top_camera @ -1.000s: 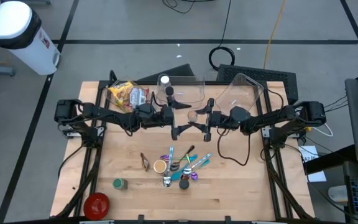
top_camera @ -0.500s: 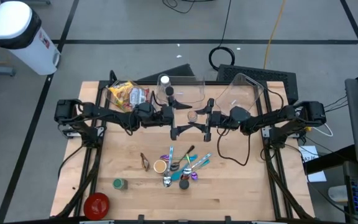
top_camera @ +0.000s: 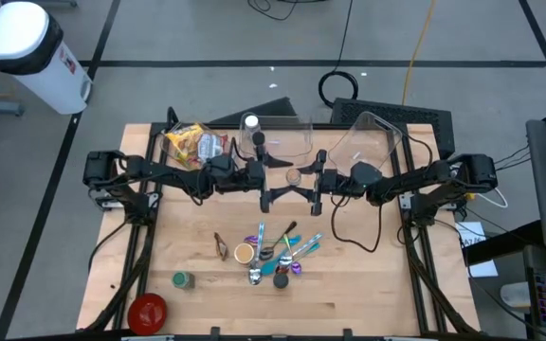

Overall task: Pick & Place Food Item
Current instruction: Put the brown seasoning bottle into the middle transparent bin

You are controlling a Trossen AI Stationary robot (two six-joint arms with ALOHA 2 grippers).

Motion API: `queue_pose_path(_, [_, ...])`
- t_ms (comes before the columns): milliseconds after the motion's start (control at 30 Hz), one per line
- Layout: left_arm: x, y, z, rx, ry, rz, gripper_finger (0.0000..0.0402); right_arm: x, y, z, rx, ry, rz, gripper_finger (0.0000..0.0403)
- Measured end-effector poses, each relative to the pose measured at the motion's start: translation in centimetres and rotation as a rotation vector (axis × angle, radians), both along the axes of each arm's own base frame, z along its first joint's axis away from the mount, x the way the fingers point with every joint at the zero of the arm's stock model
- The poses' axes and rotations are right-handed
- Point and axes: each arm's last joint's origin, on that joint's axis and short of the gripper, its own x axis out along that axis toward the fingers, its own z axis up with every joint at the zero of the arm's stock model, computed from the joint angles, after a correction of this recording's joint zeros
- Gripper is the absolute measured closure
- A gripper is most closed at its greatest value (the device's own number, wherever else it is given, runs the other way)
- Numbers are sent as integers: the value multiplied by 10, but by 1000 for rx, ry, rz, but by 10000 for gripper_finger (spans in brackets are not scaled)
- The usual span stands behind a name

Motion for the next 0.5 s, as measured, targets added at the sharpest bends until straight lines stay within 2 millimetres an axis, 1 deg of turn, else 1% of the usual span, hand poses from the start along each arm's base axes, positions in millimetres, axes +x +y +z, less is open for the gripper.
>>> queue_pose_path(167, [0, 0, 0, 8, 0, -1, 188, 0, 0, 0, 9, 2, -6, 213])
queue_pose_path(233, [0, 0, 0, 13, 1, 1, 218, 0, 0, 0, 9, 4, -8, 216])
queue_pose_path(267, [0, 0, 0, 15, 1, 1, 224, 0, 0, 0, 9, 3, -8, 218])
queue_pose_path(433, [0, 0, 0, 18, 0, 1, 224, 0, 0, 0, 6, 5, -7, 212])
queue_pose_path(500, [0, 0, 1, 11, -4, 1, 212, 0, 0, 0, 5, 5, -6, 211])
